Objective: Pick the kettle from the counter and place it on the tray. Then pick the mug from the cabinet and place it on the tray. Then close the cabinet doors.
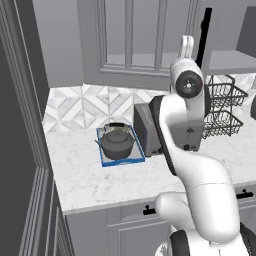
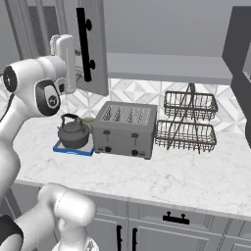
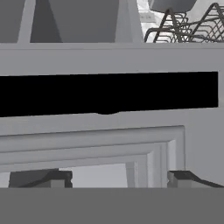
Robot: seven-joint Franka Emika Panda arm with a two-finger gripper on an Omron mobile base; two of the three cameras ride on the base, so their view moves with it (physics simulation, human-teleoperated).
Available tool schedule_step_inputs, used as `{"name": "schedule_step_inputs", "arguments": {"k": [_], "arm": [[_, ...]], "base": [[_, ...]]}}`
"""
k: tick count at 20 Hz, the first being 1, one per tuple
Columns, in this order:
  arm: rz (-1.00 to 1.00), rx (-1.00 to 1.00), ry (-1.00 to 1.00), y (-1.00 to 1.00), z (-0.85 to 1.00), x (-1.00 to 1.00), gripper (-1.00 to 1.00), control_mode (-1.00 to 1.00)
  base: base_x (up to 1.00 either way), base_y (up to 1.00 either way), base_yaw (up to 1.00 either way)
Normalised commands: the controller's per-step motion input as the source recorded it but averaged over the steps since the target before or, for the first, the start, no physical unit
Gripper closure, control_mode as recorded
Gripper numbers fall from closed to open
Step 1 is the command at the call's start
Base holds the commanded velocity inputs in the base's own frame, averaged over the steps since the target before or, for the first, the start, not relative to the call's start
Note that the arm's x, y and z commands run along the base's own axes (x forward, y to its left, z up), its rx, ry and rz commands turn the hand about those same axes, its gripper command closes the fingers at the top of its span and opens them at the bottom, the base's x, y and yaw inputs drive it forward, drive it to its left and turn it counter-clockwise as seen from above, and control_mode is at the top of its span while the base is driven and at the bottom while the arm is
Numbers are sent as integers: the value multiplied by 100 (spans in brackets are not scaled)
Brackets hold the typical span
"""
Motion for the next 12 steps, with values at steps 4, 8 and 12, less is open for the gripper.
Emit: {"name": "schedule_step_inputs", "arguments": {"k": [4,8,12], "arm": [[0,13,5,-18,-22,100,-100,-100],[0,13,2,-15,-31,100,-100,-100],[0,14,0,-14,-29,100,-100,-100]], "base": [[0,0,0],[0,0,0],[0,0,0]]}}
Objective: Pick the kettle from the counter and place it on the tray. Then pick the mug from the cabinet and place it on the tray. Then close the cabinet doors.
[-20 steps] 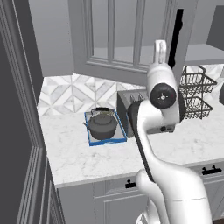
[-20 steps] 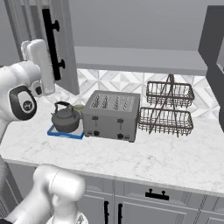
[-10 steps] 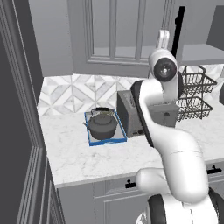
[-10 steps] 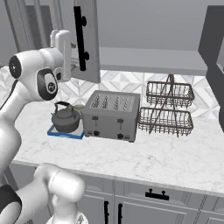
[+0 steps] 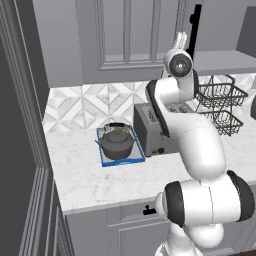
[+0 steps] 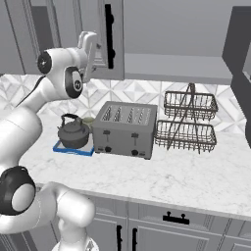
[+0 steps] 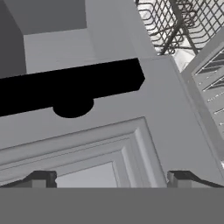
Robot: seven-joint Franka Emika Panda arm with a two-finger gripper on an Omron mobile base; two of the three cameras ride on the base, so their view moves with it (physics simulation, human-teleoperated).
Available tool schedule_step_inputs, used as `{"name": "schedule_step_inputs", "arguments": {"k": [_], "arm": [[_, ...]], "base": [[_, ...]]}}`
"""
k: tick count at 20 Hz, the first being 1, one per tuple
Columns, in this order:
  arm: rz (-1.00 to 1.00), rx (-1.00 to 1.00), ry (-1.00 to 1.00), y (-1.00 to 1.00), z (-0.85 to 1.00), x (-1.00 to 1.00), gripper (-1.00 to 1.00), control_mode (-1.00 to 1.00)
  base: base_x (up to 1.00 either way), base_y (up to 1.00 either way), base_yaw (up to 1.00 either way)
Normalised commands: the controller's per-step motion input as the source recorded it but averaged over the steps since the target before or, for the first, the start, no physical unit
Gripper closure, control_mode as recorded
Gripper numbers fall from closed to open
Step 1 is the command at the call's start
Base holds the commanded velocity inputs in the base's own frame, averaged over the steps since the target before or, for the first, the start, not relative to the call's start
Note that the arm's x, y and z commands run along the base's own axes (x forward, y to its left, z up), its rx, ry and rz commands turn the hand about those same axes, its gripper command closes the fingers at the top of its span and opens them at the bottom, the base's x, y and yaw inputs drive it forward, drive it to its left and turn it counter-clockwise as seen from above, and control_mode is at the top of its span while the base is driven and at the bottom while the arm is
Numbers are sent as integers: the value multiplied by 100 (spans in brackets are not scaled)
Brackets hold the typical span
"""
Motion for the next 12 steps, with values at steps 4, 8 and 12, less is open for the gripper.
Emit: {"name": "schedule_step_inputs", "arguments": {"k": [4,8,12], "arm": [[-1,13,0,-13,-32,100,-100,-100],[-2,13,0,-12,-31,99,-100,-100],[-1,12,0,-14,-1,-16,-100,-100]], "base": [[0,0,0],[0,0,0],[0,0,0]]}}
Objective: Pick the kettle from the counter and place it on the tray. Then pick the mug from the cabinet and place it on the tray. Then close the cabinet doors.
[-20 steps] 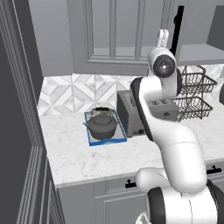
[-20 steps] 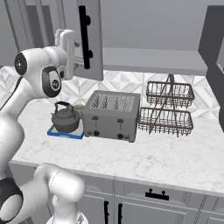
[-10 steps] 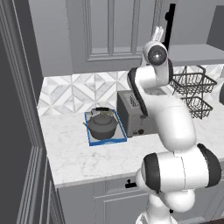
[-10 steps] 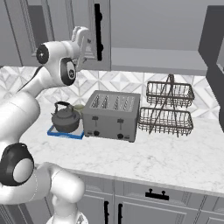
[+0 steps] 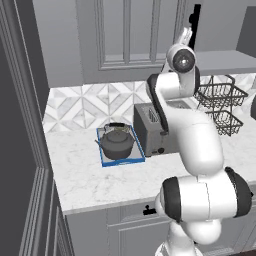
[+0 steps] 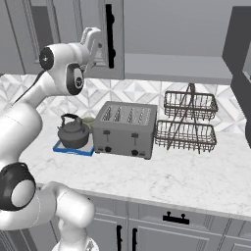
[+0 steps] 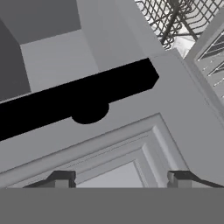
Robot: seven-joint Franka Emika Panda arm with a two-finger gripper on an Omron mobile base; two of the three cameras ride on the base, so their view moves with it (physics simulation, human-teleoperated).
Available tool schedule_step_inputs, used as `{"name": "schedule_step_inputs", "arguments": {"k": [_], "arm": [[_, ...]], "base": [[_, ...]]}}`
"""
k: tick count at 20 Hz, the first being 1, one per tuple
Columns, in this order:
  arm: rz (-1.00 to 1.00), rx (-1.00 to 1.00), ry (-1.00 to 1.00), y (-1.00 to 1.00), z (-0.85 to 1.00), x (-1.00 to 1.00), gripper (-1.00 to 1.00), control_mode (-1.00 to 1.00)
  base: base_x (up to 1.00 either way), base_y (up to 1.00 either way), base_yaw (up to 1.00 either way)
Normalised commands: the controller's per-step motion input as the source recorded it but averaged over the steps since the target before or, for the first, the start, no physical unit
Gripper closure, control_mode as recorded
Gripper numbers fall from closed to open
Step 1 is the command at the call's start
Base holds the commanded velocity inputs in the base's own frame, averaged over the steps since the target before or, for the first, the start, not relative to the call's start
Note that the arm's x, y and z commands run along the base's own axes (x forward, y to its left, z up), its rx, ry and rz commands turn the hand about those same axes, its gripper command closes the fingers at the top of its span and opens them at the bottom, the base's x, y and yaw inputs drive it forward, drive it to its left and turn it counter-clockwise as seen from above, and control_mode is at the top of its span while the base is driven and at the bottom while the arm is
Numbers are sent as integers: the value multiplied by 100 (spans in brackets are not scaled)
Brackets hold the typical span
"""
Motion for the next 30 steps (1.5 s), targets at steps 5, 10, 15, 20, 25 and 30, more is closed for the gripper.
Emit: {"name": "schedule_step_inputs", "arguments": {"k": [5,10,15,20,25,30], "arm": [[-1,14,0,-1,35,-100,-100,-100],[-2,13,0,-1,29,-100,-100,-100],[-8,17,0,-21,-26,-100,-100,-100],[-8,21,3,-20,-53,-90,-100,-100],[-10,20,3,-8,-27,-67,-100,-100],[-7,34,-1,-13,-19,-73,-100,-100]], "base": [[0,0,0],[0,0,0],[0,0,0],[0,0,0],[0,0,0],[0,0,0]]}}
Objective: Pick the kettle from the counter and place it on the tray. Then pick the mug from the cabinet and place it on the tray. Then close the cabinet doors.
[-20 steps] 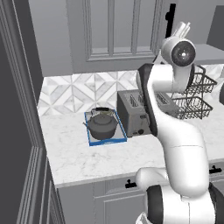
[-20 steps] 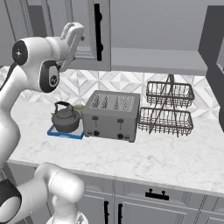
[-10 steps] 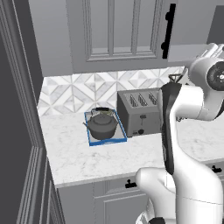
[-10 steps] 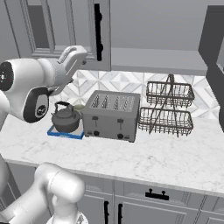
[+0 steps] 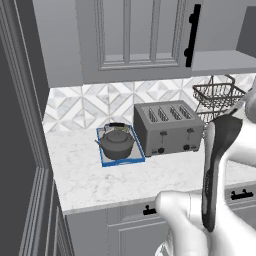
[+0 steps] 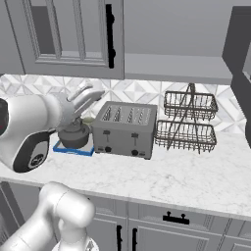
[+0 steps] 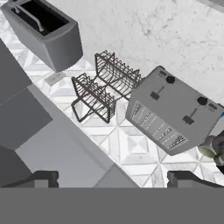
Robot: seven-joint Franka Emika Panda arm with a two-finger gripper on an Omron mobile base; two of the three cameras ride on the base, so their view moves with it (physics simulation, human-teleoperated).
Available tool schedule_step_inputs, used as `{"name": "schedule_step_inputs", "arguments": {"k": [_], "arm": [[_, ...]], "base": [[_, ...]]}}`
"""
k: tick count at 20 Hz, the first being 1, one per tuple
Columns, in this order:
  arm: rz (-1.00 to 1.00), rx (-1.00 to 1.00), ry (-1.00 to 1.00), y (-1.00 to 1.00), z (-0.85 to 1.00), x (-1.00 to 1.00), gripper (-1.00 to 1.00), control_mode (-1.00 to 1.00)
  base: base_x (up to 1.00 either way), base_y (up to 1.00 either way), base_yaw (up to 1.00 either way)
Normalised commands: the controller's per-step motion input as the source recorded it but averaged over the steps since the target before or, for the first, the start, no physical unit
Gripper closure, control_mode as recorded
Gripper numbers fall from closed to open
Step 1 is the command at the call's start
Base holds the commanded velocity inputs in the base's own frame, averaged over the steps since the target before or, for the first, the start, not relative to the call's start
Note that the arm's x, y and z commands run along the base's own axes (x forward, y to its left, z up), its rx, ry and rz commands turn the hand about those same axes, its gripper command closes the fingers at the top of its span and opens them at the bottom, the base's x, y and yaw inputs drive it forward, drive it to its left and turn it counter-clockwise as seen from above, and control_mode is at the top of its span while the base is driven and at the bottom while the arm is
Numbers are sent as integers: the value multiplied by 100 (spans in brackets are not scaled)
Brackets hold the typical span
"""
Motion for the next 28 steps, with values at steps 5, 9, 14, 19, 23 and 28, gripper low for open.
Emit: {"name": "schedule_step_inputs", "arguments": {"k": [5,9,14,19,23,28], "arm": [[-11,49,-2,-17,-12,-83,-100,-100],[-9,53,0,-33,1,-27,-100,-100],[12,57,1,-68,0,45,-100,-100],[32,58,-19,-42,-6,56,-100,-100],[17,46,-21,-18,0,29,-100,-100],[9,7,-28,-15,-15,11,-100,-100]], "base": [[0,0,0],[0,0,0],[0,0,0],[0,0,0],[0,0,0],[0,0,0]]}}
